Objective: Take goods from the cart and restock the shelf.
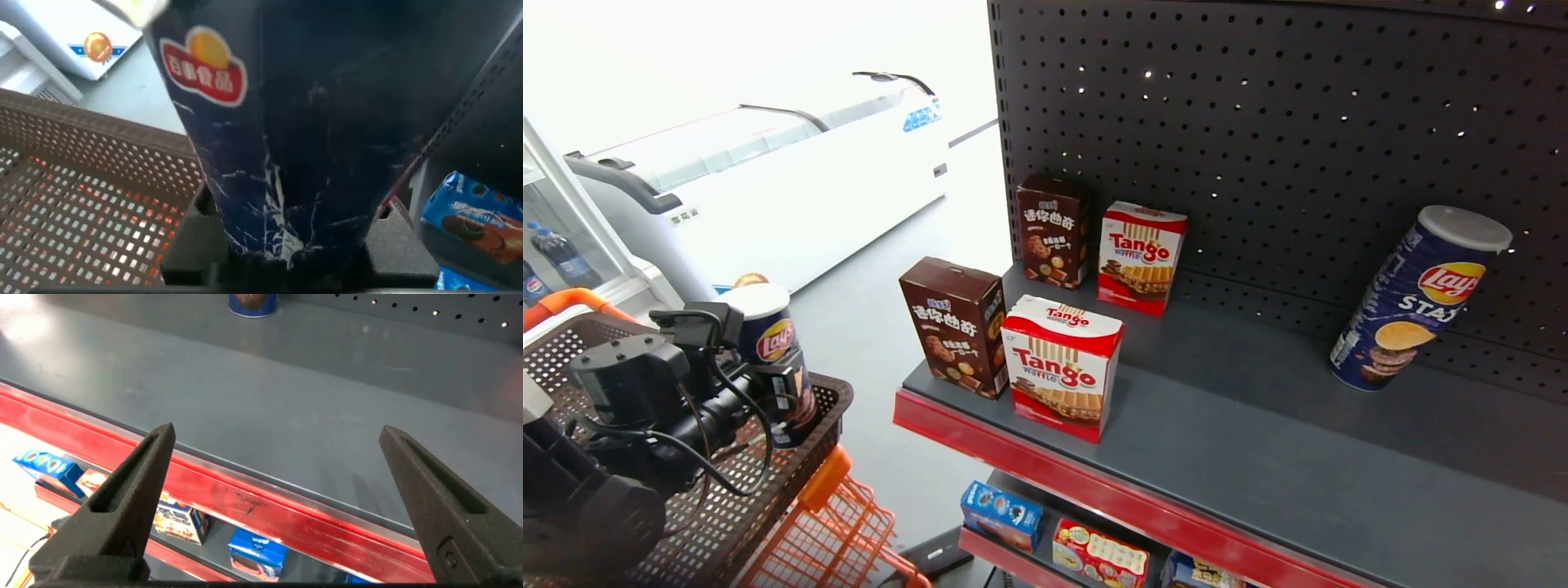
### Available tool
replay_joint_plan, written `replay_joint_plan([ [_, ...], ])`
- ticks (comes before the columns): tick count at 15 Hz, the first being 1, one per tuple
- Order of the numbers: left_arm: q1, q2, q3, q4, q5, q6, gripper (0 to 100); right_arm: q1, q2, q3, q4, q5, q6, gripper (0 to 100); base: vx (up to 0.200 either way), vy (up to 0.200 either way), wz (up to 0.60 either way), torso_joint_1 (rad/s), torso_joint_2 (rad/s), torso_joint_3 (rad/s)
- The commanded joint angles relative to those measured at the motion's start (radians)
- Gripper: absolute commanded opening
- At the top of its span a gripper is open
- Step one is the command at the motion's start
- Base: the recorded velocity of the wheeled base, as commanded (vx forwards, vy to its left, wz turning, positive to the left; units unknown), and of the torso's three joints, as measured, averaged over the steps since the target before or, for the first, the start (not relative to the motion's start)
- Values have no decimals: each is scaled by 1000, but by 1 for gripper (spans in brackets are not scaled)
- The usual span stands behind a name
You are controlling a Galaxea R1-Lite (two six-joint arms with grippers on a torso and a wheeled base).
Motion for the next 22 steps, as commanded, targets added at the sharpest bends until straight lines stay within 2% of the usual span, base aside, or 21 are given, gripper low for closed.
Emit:
replay_joint_plan([
  [1,-3,-76,-37,44,-4,-1,0,0,2,0,0,0,-1,100,0,0,0,0,0,0],
  [2,-2,-113,-74,104,-4,-1,0,0,2,0,0,0,-1,100,0,0,0,0,0,0],
  [3,-2,-113,-74,104,-4,-1,0,0,2,0,0,0,-1,100,0,0,0,0,0,0],
  [4,0,-188,-160,233,-4,-1,0,0,2,0,0,0,-1,100,0,0,0,0,0,0],
  [5,0,-224,-190,288,-7,-1,0,0,2,0,0,0,-1,100,0,0,0,0,0,0],
  [7,-9,-305,-223,383,-14,-1,0,0,2,0,0,0,-1,100,0,0,0,0,0,0],
  [9,-40,-400,-209,466,-67,1,0,0,2,0,0,0,-1,100,0,0,0,0,0,0],
  [10,-41,-429,-196,469,-91,6,0,0,2,0,0,0,-1,100,0,0,0,0,0,0],
  [12,-46,-461,-213,478,-97,7,0,0,2,0,0,0,-1,100,0,0,0,0,0,0],
  [15,-97,-553,-212,569,-97,-2,0,0,2,0,0,2,-1,100,0,0,0,0,0,0],
  [16,-97,-599,-198,612,-117,-17,0,0,2,0,0,0,-1,100,0,0,0,0,0,0],
  [17,-103,-612,-180,609,-152,-16,0,0,2,0,0,0,-1,100,0,0,0,0,0,0],
  [18,-114,-641,-144,603,-260,-20,0,0,2,0,0,0,-1,100,0,0,0,0,0,0],
  [19,-114,-682,-134,618,-317,-20,0,0,2,0,0,0,-1,100,0,0,0,0,0,0],
  [20,-121,-699,-123,630,-329,-19,0,0,2,0,0,0,-1,100,0,0,0,0,0,0],
  [21,-169,-704,-124,633,-327,-19,0,0,2,0,0,0,-1,100,0,0,0,0,0,0],
  [22,-192,-702,-131,633,-326,-19,0,0,2,0,0,0,-1,100,0,0,0,0,0,0],
])
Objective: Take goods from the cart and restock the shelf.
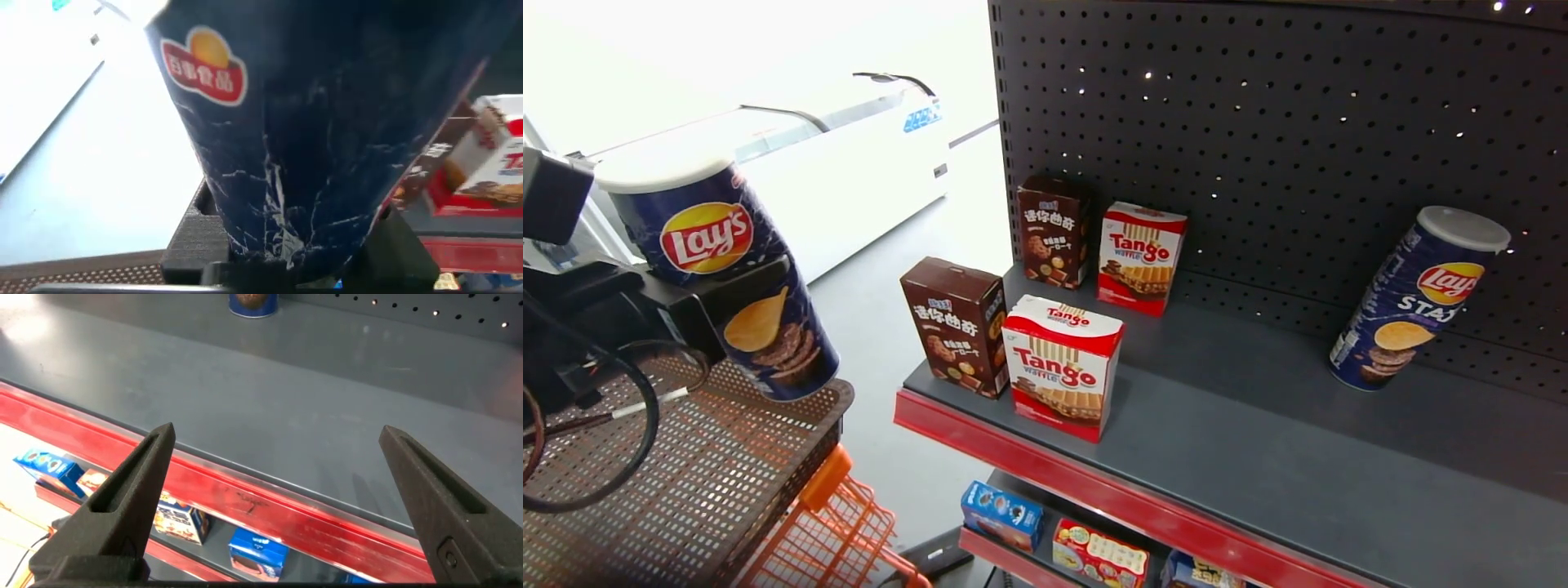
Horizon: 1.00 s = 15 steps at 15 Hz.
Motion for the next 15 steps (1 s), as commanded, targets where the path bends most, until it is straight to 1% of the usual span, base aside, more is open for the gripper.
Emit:
replay_joint_plan([
  [1,-51,-34,-3,1,-2,0,0,1,1,0,0,0,0,100,0,0,0,0,0,0],
  [2,-102,-36,-2,2,1,-4,0,1,1,0,0,0,0,100,0,0,0,0,0,0],
  [3,-132,-42,6,4,-2,-8,0,1,1,0,0,0,0,100,0,0,0,0,0,0],
  [4,-149,-51,7,17,-3,-17,0,1,1,0,0,0,0,100,0,0,0,0,0,0],
  [5,-175,-60,7,48,-2,-22,0,1,1,0,0,0,0,100,0,0,0,0,0,0],
  [6,-188,-63,10,56,6,-22,0,1,1,0,0,0,0,100,0,0,0,0,0,0],
  [8,-191,-68,15,56,-3,-16,0,1,1,0,0,0,0,100,0,0,0,0,0,0],
  [12,-189,-99,3,62,-8,-25,0,1,1,0,0,0,0,100,0,0,0,0,0,0],
  [13,-183,-102,10,63,-43,-30,0,1,1,0,0,0,0,100,0,0,0,0,0,0],
  [15,-189,-102,1,62,-55,-28,0,1,1,0,0,0,0,100,0,0,0,0,0,0],
])
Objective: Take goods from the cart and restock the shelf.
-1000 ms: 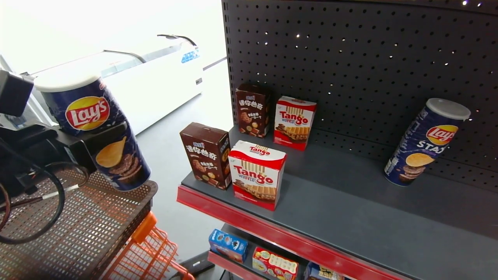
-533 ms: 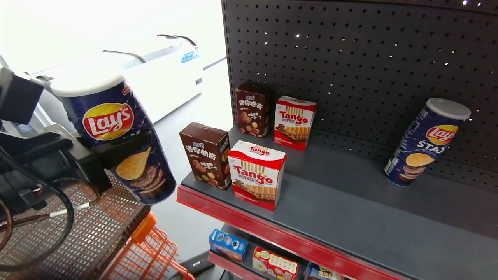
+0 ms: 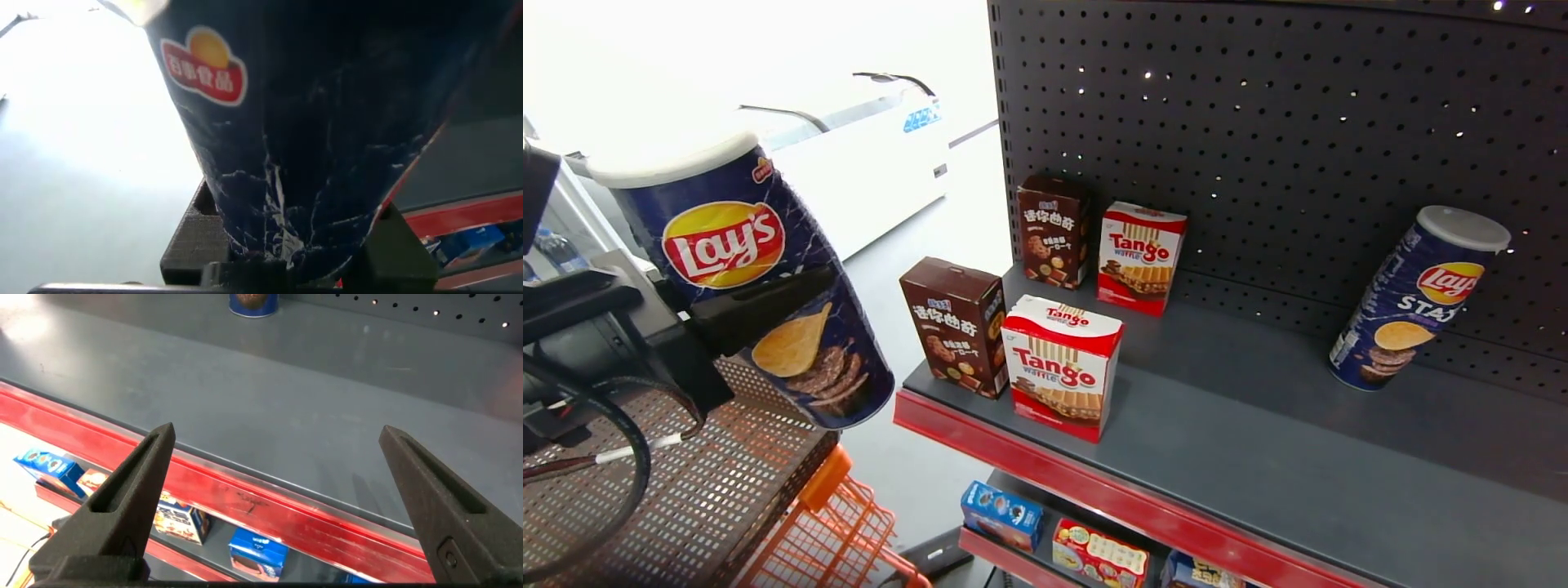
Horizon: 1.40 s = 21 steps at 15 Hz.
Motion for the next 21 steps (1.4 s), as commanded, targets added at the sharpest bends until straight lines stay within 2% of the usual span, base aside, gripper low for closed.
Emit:
replay_joint_plan([
  [1,-8,-4,-2,0,-7,1,0,0,2,0,-1,0,-1,100,0,0,0,0,0,0],
  [3,-39,-4,3,0,-28,1,0,0,2,0,-1,0,-1,100,0,0,0,0,0,0],
  [7,-100,-5,43,-2,-30,-1,0,0,2,0,-1,3,1,100,0,0,0,0,0,0],
  [10,-116,-7,78,-3,-31,-1,0,0,2,0,-1,3,-2,100,0,0,0,0,0,0],
  [11,-174,-7,89,-2,-31,-1,0,0,2,0,-1,3,-4,100,0,0,0,0,0,0],
  [16,-300,2,78,0,-48,-2,0,0,2,0,-1,3,-4,100,0,0,0,0,0,0],
  [17,-313,4,83,0,-67,-2,0,0,2,0,-1,3,-4,100,0,0,0,0,0,0],
  [21,-324,39,75,-8,-73,-1,0,0,2,0,-1,3,-4,100,0,0,0,0,0,0],
])
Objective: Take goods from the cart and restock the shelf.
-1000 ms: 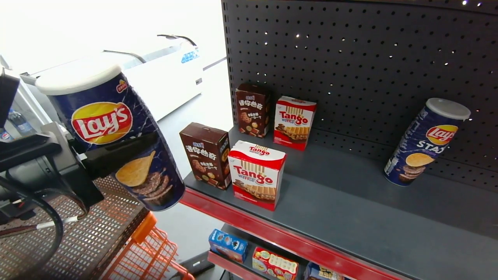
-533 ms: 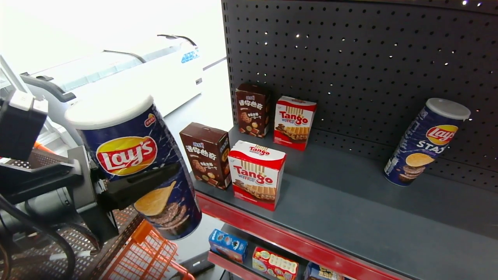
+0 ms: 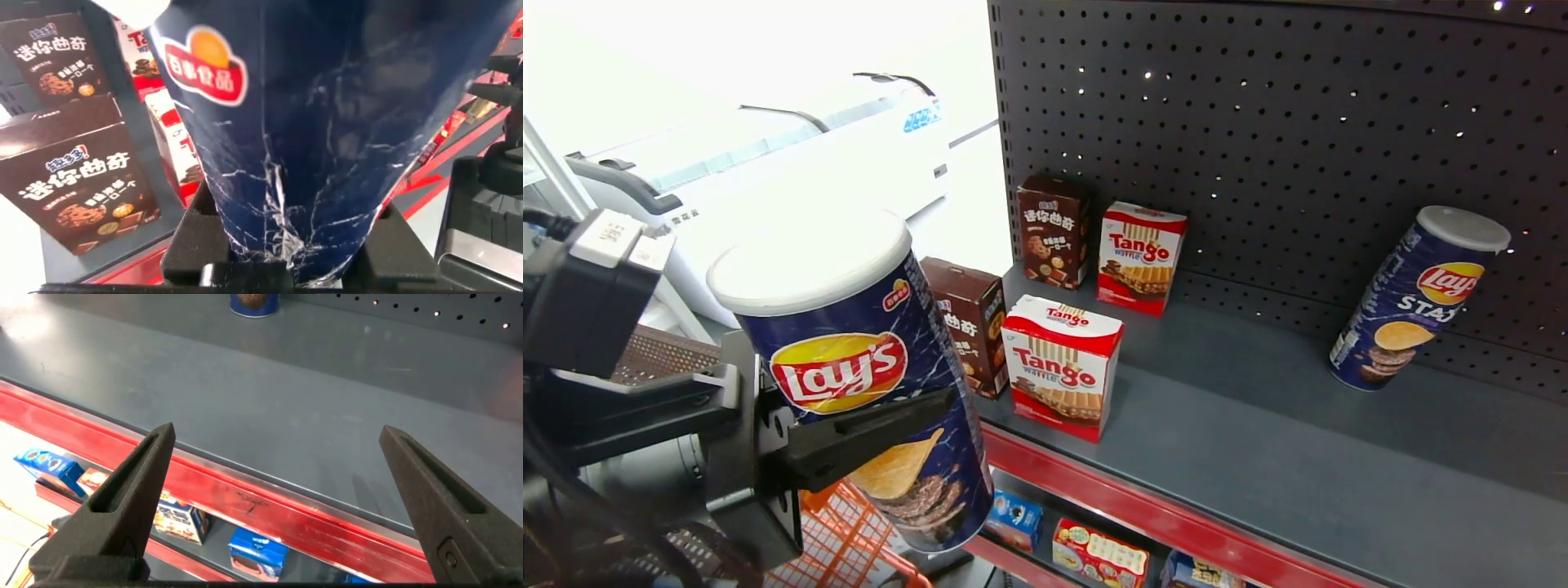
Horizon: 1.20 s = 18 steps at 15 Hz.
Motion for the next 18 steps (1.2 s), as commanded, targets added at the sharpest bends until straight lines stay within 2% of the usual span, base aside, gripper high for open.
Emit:
replay_joint_plan([
  [1,-10,22,1,-3,0,1,0,1,1,0,-1,0,0,100,0,0,0,0,0,0],
  [4,-14,22,1,-5,-2,1,0,1,1,0,-1,0,0,100,0,0,0,0,0,0],
  [5,-14,22,-1,-5,-2,1,0,1,1,0,-1,0,0,100,0,0,-600,-2,-2,-2],
  [7,-16,22,-7,-6,-63,1,0,1,1,0,-1,0,0,100,0,0,-600,2,-2,2],
  [8,-16,21,-7,-6,-69,2,0,1,1,0,-1,0,0,100,0,0,-600,-12,-2,2],
  [15,-16,15,2,-6,-68,2,0,1,1,0,-1,0,0,100,0,0,-600,4,4,3],
  [18,-14,10,8,-6,-66,1,0,1,1,0,-1,0,1,100,0,0,0,0,0,0],
])
